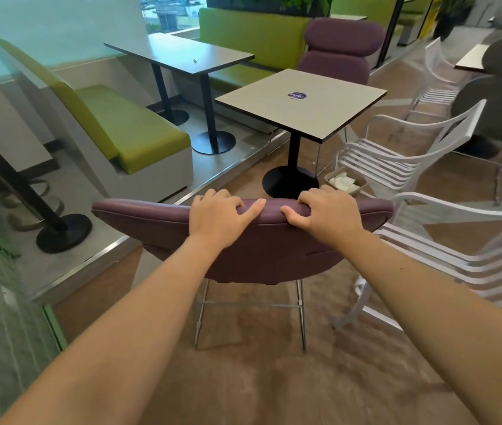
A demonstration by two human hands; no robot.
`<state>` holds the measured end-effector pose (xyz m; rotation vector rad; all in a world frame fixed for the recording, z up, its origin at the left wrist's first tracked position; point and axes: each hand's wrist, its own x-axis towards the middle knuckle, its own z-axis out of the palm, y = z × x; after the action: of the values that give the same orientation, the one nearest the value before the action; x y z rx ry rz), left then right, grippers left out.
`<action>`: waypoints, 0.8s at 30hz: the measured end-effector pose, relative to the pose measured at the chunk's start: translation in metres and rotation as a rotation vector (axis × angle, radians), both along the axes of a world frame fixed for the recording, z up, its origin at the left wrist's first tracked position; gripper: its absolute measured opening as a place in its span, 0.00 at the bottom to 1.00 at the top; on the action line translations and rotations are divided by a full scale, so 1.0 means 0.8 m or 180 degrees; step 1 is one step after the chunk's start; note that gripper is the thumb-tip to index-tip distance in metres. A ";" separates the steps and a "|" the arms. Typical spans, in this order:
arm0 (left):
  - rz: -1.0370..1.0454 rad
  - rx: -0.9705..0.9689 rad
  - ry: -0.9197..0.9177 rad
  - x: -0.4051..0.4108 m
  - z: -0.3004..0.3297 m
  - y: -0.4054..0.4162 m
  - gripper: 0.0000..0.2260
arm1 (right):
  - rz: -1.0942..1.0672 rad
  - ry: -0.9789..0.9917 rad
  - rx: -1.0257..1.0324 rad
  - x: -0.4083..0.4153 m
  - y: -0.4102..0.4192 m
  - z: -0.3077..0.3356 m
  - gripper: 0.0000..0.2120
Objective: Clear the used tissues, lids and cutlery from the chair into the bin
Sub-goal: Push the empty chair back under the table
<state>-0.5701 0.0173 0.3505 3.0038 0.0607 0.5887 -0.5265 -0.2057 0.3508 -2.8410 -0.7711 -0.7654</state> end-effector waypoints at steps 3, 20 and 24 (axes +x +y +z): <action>0.0016 -0.0002 -0.0334 0.001 -0.007 -0.002 0.29 | 0.0059 -0.0184 0.0019 0.000 0.000 -0.007 0.29; 0.0363 -0.0076 -0.0895 0.043 -0.015 -0.030 0.25 | 0.0007 0.0008 -0.0054 0.056 -0.011 0.005 0.33; 0.0364 -0.0090 -0.1015 0.070 -0.016 -0.034 0.25 | 0.0018 0.0120 -0.0087 0.089 -0.013 0.010 0.33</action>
<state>-0.5143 -0.0096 0.3375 2.8525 0.2190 1.0593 -0.4557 -0.2160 0.3589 -2.8673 -0.7900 -0.7037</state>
